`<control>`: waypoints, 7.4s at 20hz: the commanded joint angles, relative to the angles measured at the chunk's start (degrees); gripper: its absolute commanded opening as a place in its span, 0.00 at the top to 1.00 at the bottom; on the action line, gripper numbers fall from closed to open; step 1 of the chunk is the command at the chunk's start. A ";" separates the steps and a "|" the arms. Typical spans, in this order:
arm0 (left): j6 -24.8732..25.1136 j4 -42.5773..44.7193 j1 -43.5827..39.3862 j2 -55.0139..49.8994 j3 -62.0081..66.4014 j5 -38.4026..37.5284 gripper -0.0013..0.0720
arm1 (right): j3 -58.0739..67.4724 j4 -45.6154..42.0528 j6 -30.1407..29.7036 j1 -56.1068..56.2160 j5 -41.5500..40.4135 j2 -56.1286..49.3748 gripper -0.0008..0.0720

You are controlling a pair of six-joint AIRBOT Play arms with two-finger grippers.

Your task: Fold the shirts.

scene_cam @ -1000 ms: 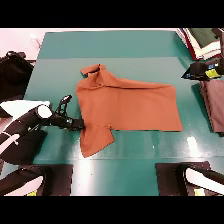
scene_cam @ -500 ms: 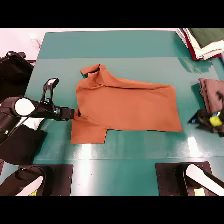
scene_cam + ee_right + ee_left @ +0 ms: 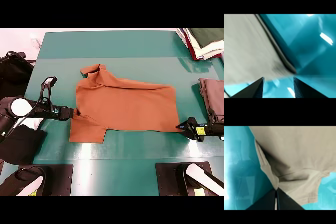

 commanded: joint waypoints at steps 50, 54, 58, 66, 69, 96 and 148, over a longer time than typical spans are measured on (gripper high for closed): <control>9.27 -1.33 9.40 -44.81 50.05 -1.46 0.95 | 79.71 -21.03 5.88 31.23 13.97 -39.43 0.97; 12.02 -2.03 9.42 -44.81 47.04 -6.14 0.95 | 70.62 -21.18 4.90 31.04 11.91 -36.17 0.96; 12.02 -3.48 9.40 -44.81 38.97 -5.68 0.95 | 61.09 -20.61 4.92 31.06 8.76 -33.99 0.96; 6.36 1.66 10.82 -35.50 34.01 -11.54 0.26 | 55.95 -20.68 3.43 28.41 13.73 -26.77 0.53; 2.95 3.85 10.64 -22.77 19.26 -12.48 0.26 | 48.35 -20.57 3.32 26.45 12.94 -18.21 0.53; 11.87 -21.16 10.64 3.72 -21.92 -3.21 0.95 | 16.28 -20.55 2.03 7.02 14.56 -3.82 0.27; 8.87 -15.41 6.86 -19.32 16.22 1.60 0.95 | 44.61 -0.96 -8.09 11.56 14.99 -35.36 0.19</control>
